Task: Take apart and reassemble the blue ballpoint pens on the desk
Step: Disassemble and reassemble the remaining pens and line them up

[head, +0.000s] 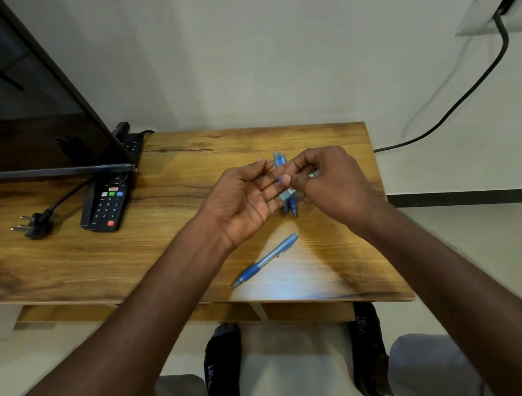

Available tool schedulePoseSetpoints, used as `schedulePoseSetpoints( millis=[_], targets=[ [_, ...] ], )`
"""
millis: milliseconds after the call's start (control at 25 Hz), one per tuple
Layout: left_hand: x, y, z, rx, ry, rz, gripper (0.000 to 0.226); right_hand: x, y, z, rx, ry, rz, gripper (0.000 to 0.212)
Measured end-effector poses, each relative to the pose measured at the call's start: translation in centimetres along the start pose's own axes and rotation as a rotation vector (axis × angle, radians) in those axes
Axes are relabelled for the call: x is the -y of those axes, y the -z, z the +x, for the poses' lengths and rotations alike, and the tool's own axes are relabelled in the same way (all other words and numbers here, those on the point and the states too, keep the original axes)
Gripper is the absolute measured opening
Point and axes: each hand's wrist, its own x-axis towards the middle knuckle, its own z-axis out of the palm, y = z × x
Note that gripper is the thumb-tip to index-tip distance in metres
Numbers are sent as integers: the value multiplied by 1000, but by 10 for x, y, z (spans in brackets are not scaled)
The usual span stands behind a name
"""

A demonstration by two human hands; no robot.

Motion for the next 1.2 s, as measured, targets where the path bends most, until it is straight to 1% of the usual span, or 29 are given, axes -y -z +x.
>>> schedulePoseSetpoints(
  millis=[160, 320, 520, 720, 840, 960, 1040, 1120, 1200],
  targets=[
    [-12, 10, 4, -34, -79, -91, 25, -3, 6, 3, -44, -93, 142, 4],
    [-15, 11, 3, -6, -123, -158, 18, -7, 8, 6, -124, -127, 139, 4],
    [-8, 3, 0, 38, -115, -217, 19, -8, 9, 7, -127, -154, 191, 4],
    [1, 3, 0, 6, -52, -205, 17, -6, 9, 7, -128, -192, 243, 4],
    [5, 4, 0, -9, -27, -130, 22, -3, 10, 5, -113, -208, 279, 3],
    [7, 3, 1, -29, -27, 45, 27, 1, 12, 3, -45, -257, 454, 9],
    [7, 2, 1, -31, -18, 118, 30, 2, 13, 3, 5, -283, 552, 13],
    [9, 1, 1, -34, -10, 190, 32, 2, 14, 3, 38, -268, 539, 11],
    [11, 0, 1, -35, -8, 268, 32, 2, 13, 2, 53, -213, 423, 8]
  ],
)
